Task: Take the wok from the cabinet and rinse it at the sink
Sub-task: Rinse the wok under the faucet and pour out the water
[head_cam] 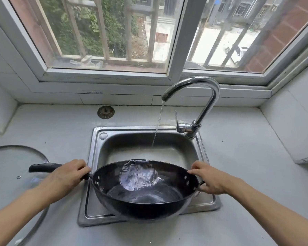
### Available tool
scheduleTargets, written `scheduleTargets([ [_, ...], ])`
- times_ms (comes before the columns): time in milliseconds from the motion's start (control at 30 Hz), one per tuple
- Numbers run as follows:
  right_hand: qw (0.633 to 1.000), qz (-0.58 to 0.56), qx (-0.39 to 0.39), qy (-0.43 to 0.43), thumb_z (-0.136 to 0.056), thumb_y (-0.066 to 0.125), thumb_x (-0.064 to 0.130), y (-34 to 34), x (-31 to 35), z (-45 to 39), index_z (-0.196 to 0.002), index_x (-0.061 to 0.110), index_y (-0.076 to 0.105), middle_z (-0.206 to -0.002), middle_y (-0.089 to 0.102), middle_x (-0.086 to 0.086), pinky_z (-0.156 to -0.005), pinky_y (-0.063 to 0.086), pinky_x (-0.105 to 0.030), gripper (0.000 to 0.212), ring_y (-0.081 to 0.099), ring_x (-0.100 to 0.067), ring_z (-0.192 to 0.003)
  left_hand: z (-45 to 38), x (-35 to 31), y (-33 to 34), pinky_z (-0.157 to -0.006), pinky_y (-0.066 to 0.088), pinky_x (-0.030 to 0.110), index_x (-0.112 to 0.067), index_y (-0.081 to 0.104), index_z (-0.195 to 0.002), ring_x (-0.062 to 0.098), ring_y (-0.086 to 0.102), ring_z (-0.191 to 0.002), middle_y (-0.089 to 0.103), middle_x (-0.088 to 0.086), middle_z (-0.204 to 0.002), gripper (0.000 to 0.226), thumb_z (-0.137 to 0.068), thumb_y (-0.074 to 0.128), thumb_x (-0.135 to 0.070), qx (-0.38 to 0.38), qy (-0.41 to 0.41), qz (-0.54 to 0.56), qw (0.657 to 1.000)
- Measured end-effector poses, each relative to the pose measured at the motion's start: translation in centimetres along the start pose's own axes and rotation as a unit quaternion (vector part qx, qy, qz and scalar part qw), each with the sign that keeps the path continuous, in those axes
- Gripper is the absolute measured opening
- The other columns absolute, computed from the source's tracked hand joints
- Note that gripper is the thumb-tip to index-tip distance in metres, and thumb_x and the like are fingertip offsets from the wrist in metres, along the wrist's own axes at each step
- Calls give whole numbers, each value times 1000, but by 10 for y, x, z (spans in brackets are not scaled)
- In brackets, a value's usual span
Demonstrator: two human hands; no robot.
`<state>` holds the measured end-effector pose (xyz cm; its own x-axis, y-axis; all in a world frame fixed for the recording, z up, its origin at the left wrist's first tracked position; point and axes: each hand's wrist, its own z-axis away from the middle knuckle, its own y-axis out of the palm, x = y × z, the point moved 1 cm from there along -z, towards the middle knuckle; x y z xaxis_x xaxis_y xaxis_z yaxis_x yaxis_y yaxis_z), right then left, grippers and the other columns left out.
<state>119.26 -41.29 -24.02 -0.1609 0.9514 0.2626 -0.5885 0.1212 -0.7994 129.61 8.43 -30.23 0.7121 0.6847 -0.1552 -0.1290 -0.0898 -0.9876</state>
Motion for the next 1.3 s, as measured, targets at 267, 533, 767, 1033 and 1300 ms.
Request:
scheduleTargets([
  [267,1000,-3,-4,-30,-67,48,58,14,-16,-17,-139,26,50,-122,42,4,-101,39,-26,79,40,-13,-114,-1,-1,1,-59,47,35,-23,58,-96,21,53,-73,56,-2,-89,24,-79,41,-19,5,-7,-38,999],
  [533,996,-23,-67,-48,-70,54,65,28,-26,-18,-134,29,55,-111,41,8,-95,40,-23,73,40,-9,-104,-7,-1,2,-62,45,36,-24,55,-96,21,52,-77,52,-3,-90,16,-82,47,-18,20,-12,-32,999],
  [767,979,-99,-168,-58,-76,67,58,49,-31,-3,-125,25,60,-118,44,14,-96,42,-22,59,47,-3,-110,-7,3,4,-62,42,35,-20,57,-102,23,52,-78,56,0,-94,37,-70,65,-2,-2,10,-49,999],
  [1033,966,-70,-236,-77,-97,49,43,44,-36,8,-122,23,54,-116,52,5,-91,45,-21,33,57,-12,-103,-3,-1,11,-63,45,37,-12,60,-105,27,53,-78,58,7,-95,28,-79,55,-3,-60,43,-78,994],
  [1300,971,34,-219,-86,-83,52,70,42,-30,8,-107,57,53,-112,57,27,-96,40,-19,27,54,0,-109,-5,-2,12,-57,49,44,-7,54,-110,32,56,-70,61,14,-88,32,-83,42,2,-100,99,-130,982],
])
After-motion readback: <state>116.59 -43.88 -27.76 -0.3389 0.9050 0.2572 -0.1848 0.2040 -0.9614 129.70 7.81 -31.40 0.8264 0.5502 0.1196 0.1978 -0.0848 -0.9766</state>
